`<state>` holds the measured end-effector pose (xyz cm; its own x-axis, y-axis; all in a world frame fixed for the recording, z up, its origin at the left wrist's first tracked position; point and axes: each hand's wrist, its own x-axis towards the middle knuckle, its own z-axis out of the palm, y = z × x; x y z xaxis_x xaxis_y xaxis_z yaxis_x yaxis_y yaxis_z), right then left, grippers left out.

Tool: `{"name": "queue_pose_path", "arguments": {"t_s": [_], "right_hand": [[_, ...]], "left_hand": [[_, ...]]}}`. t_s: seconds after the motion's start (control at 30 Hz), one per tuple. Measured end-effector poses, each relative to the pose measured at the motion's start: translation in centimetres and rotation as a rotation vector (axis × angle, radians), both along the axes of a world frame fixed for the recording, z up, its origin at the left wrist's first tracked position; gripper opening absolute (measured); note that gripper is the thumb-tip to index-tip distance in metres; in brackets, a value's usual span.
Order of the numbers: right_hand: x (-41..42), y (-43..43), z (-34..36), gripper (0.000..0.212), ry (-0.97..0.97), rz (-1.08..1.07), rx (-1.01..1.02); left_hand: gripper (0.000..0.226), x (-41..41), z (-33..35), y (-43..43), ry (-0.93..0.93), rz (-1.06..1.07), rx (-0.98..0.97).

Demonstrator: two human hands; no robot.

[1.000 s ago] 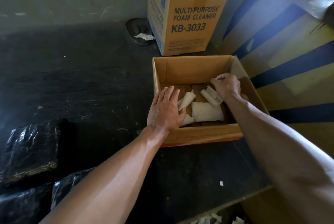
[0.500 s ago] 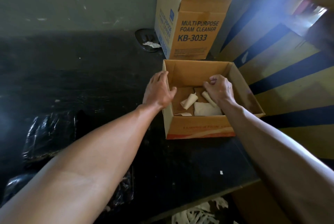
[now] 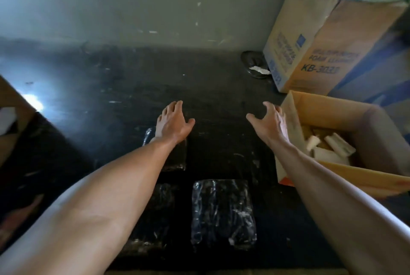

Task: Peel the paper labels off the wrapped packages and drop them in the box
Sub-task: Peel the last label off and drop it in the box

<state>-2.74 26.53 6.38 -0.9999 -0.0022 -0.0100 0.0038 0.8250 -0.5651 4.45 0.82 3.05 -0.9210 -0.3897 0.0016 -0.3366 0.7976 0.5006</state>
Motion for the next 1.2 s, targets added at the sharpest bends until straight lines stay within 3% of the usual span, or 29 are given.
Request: {"name": "queue_pose_path", "arguments": {"t_s": [0.2, 0.43, 0.73, 1.0, 1.2], "right_hand": [[3.8, -12.2, -5.2, 0.085, -0.188, 0.116, -0.066], [6.8, -19.4, -10.6, 0.095, -0.441, 0.100, -0.112], [8.4, -20.7, -13.4, 0.099, -0.637, 0.052, -0.184], [9.8, -20.0, -12.8, 0.112, -0.667, 0.039, -0.293], [11.9, -18.5, -10.1, 0.113, -0.544, 0.066, -0.387]], "left_hand": [[0.080, 5.5, -4.5, -9.5, -0.096, 0.103, 0.081], [0.091, 8.6, -11.1, -13.1, -0.322, 0.087, 0.238], [0.086, 8.2, -14.4, -11.8, -0.210, 0.082, 0.621], [0.080, 8.9, -13.2, -13.0, -0.210, -0.094, 0.622], [0.084, 9.9, -9.4, -13.2, -0.130, -0.121, 0.600]]}}
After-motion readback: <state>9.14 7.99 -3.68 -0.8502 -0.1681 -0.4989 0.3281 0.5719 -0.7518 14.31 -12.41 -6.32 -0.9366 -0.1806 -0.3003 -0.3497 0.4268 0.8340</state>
